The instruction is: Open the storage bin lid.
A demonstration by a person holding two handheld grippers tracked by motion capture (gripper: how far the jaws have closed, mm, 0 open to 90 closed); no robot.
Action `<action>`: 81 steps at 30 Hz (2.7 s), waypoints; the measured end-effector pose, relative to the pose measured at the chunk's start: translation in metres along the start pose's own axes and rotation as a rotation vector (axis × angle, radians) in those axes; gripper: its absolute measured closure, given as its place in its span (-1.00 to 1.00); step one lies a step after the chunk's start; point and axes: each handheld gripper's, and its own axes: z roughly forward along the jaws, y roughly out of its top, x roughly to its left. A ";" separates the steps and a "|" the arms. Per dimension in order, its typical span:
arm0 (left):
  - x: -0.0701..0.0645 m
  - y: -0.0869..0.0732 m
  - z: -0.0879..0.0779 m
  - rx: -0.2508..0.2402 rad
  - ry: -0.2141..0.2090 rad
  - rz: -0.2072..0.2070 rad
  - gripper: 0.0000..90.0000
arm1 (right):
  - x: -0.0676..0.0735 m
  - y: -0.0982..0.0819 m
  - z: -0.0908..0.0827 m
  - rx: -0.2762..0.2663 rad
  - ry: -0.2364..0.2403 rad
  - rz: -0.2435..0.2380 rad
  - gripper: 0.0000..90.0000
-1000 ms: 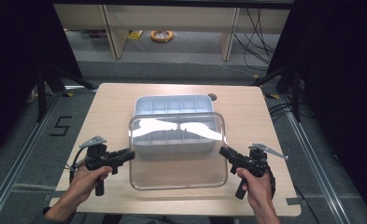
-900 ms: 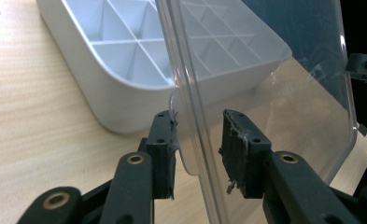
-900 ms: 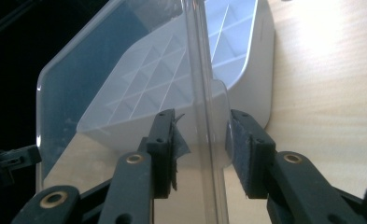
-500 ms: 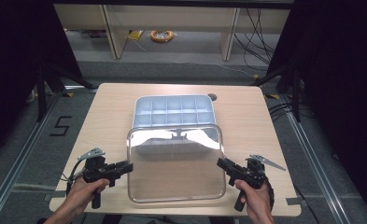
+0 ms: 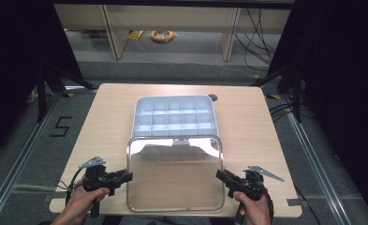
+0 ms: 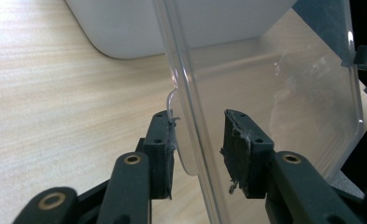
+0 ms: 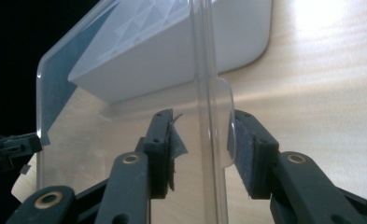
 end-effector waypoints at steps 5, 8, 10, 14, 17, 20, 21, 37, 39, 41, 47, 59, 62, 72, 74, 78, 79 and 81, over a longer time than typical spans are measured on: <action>0.001 -0.005 -0.001 0.025 0.007 0.017 0.38 | -0.005 -0.005 0.003 0.011 -0.023 -0.031 0.35; 0.000 -0.008 0.000 0.022 0.000 -0.007 0.37 | -0.005 -0.008 0.002 0.025 -0.028 -0.027 0.35; -0.001 -0.010 0.000 0.023 0.000 -0.006 0.37 | -0.002 -0.010 0.002 0.039 -0.022 0.014 0.35; -0.001 -0.014 -0.002 0.039 -0.011 0.003 0.37 | -0.004 -0.011 0.001 0.034 -0.018 -0.021 0.34; 0.000 -0.016 -0.002 0.048 -0.011 -0.008 0.36 | -0.006 -0.014 0.003 0.038 -0.019 -0.033 0.34; 0.001 -0.017 0.000 0.060 -0.006 -0.014 0.35 | -0.002 -0.016 0.002 0.063 -0.020 0.021 0.34; 0.001 -0.018 0.000 0.063 -0.007 -0.016 0.35 | -0.006 -0.016 0.002 0.051 -0.024 -0.025 0.33; 0.000 -0.021 0.004 0.100 -0.008 -0.019 0.30 | -0.007 -0.022 0.004 0.107 -0.043 0.016 0.28; 0.001 -0.022 0.004 0.103 -0.007 -0.023 0.30 | -0.009 -0.022 0.005 0.099 -0.053 -0.008 0.28; 0.002 -0.022 0.005 0.110 -0.010 -0.026 0.30 | -0.012 -0.022 0.007 0.097 -0.055 -0.036 0.28; 0.004 -0.022 0.006 0.115 -0.004 -0.036 0.29 | -0.009 -0.023 0.008 0.113 -0.056 0.025 0.25; 0.006 -0.022 0.008 0.136 0.002 -0.028 0.26 | -0.008 -0.023 0.011 0.129 -0.066 0.012 0.20; 0.006 -0.022 0.009 0.141 0.005 -0.031 0.26 | -0.013 -0.023 0.012 0.138 -0.072 -0.041 0.18; 0.005 -0.022 0.010 0.143 0.002 -0.034 0.22 | -0.012 -0.022 0.014 0.128 -0.079 -0.034 0.14; 0.005 -0.022 0.010 0.148 -0.001 -0.036 0.19 | -0.013 -0.022 0.015 0.135 -0.073 -0.045 0.12; 0.005 -0.023 0.013 0.164 -0.004 -0.039 0.12 | -0.013 -0.022 0.016 0.146 -0.079 -0.030 0.09; 0.005 -0.023 0.013 0.164 -0.005 -0.043 0.10 | -0.013 -0.022 0.017 0.138 -0.074 -0.032 0.09; 0.006 -0.022 0.013 0.163 -0.006 -0.059 0.02 | -0.012 -0.021 0.016 0.141 -0.090 -0.041 0.06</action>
